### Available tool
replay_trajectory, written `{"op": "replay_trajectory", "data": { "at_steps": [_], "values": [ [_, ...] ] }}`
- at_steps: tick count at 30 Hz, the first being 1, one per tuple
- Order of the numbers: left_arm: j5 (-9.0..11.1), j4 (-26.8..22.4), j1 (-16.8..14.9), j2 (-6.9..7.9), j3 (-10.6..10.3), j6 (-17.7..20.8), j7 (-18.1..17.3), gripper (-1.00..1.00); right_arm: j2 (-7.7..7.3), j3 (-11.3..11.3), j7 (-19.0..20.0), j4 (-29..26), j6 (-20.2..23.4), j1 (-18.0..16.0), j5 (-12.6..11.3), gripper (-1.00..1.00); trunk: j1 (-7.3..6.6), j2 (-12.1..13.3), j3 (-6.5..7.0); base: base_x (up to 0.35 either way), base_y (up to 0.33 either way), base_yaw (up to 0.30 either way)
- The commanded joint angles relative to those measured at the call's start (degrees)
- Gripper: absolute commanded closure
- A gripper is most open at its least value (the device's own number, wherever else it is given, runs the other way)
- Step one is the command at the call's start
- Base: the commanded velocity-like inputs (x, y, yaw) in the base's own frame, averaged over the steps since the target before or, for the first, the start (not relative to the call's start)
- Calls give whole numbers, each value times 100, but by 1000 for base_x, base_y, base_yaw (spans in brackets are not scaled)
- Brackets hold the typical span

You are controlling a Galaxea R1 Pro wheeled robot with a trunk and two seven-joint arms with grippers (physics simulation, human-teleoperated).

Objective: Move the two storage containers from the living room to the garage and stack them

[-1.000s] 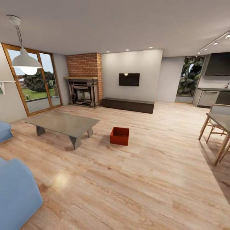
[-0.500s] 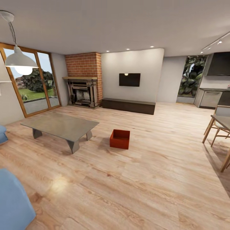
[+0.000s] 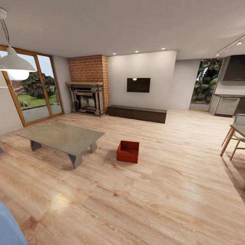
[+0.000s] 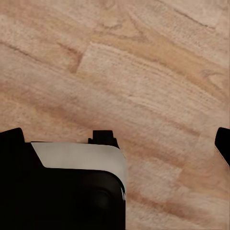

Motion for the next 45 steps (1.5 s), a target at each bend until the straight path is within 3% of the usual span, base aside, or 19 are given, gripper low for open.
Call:
{"op": "replay_trajectory", "data": {
  "at_steps": [1,45],
  "values": [
    [49,-3,-3,0,-12,9,8,-100,5,48,-5,17,-29,-7,-50,-100,3,-3,-6,323,0,0],
    [49,-3,-3,0,-12,9,8,-100,5,57,0,17,-29,-7,-24,-100,3,-3,-6,323,0,0]
  ]
}}
